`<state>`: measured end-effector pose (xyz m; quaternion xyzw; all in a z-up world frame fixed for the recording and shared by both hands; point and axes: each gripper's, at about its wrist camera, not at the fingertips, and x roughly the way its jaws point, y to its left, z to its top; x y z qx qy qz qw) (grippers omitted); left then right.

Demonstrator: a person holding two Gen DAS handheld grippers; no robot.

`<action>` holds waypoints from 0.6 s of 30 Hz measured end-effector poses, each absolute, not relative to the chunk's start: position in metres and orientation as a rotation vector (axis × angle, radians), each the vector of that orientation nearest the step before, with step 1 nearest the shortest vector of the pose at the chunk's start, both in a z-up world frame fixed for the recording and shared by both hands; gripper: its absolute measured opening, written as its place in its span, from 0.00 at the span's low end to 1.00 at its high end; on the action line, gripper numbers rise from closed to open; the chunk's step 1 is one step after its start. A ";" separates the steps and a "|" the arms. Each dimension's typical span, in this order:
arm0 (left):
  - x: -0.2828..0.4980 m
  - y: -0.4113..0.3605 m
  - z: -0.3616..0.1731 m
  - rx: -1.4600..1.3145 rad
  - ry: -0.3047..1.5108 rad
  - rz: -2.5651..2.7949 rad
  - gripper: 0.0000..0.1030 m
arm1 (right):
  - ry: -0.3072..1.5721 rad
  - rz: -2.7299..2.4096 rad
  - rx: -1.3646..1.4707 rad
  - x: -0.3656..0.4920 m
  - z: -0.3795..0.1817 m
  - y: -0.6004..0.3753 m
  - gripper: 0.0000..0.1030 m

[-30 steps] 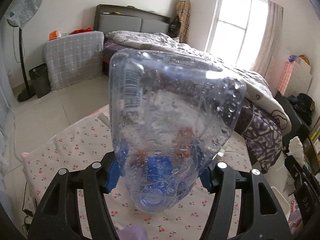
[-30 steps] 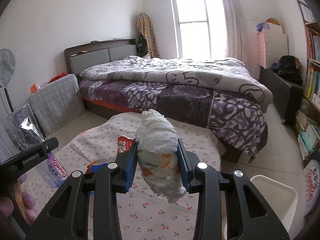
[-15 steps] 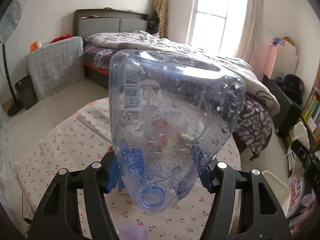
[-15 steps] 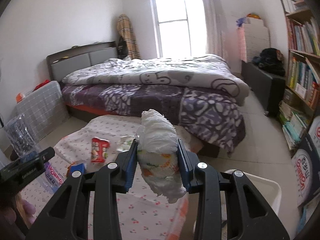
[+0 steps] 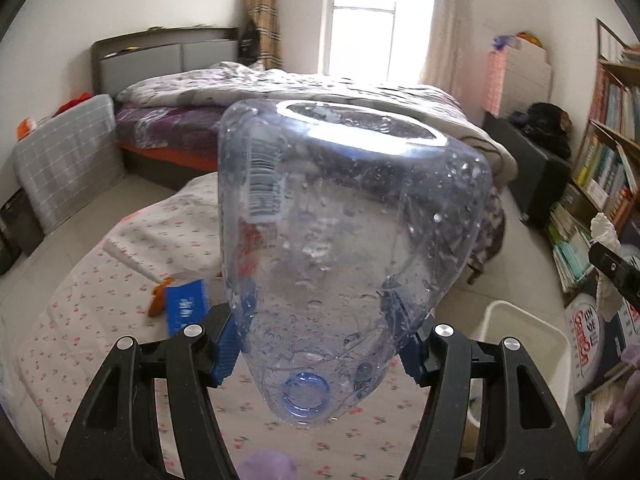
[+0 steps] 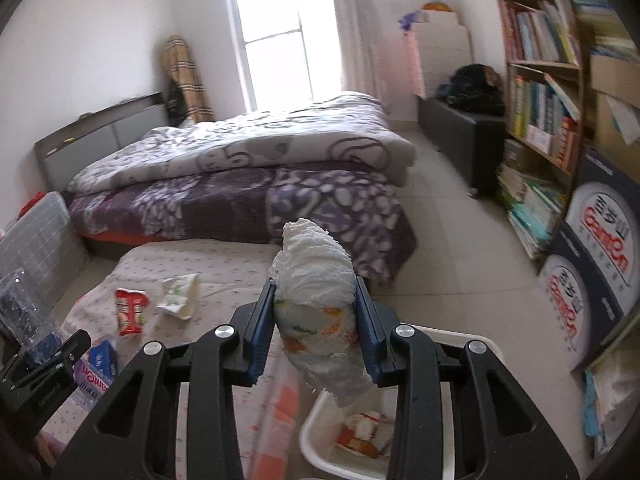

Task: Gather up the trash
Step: 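Carry the bottle and tissue to the white bin and release both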

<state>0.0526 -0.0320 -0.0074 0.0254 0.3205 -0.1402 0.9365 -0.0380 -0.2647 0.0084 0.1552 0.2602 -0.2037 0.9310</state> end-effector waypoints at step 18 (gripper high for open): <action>0.018 -0.150 -0.031 0.140 0.750 -0.555 0.59 | 0.446 -0.691 0.491 -0.105 0.016 -0.369 0.85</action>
